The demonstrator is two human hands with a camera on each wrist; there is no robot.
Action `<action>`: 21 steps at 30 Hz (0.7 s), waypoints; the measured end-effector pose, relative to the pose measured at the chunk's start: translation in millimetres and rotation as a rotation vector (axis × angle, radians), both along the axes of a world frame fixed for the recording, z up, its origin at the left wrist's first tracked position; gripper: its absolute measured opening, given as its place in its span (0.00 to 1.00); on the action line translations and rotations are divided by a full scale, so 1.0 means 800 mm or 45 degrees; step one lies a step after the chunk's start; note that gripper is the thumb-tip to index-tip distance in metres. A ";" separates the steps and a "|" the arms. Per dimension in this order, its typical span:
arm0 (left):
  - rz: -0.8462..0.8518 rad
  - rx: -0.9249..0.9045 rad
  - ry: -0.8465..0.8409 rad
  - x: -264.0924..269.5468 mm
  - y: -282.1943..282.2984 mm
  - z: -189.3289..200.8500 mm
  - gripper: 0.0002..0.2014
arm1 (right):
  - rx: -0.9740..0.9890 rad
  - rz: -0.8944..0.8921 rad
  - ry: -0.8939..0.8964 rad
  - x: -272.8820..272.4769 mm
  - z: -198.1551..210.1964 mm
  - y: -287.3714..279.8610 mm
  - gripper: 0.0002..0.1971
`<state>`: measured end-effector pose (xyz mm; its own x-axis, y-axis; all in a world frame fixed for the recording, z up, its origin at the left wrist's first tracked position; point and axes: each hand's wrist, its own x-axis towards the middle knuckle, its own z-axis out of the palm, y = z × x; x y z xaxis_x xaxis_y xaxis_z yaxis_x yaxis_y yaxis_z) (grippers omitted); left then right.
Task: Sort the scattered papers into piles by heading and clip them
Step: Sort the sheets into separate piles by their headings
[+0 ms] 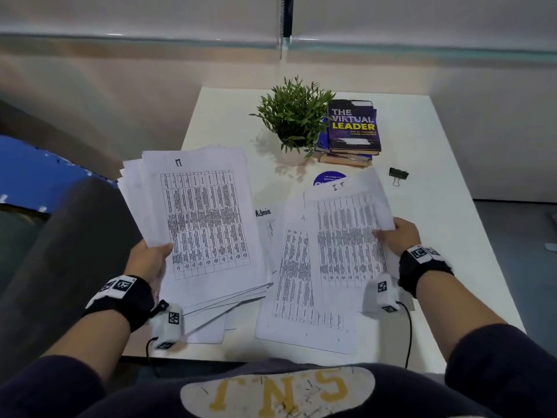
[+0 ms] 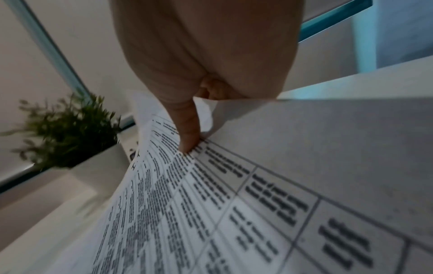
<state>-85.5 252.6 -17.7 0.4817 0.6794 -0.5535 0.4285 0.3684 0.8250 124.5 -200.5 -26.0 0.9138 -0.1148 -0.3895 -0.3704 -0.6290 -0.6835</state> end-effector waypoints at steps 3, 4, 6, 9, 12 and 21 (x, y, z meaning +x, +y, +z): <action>-0.027 -0.015 0.007 0.001 -0.001 -0.006 0.09 | 0.176 -0.072 0.113 -0.003 0.002 -0.013 0.09; -0.042 -0.020 0.013 0.002 -0.001 -0.008 0.09 | 0.229 -0.076 0.165 -0.007 -0.002 -0.014 0.11; -0.085 -0.012 0.028 0.002 -0.003 -0.009 0.09 | 0.295 -0.068 0.271 -0.022 -0.018 -0.008 0.09; -0.088 -0.005 0.000 0.002 -0.007 -0.009 0.14 | 0.156 0.031 0.339 -0.056 -0.040 0.025 0.13; -0.098 -0.009 0.017 0.000 -0.004 -0.013 0.14 | -0.290 0.162 0.458 -0.081 -0.060 0.061 0.26; -0.097 -0.028 0.073 -0.011 0.003 -0.019 0.09 | -0.683 0.148 0.479 -0.095 -0.066 0.106 0.33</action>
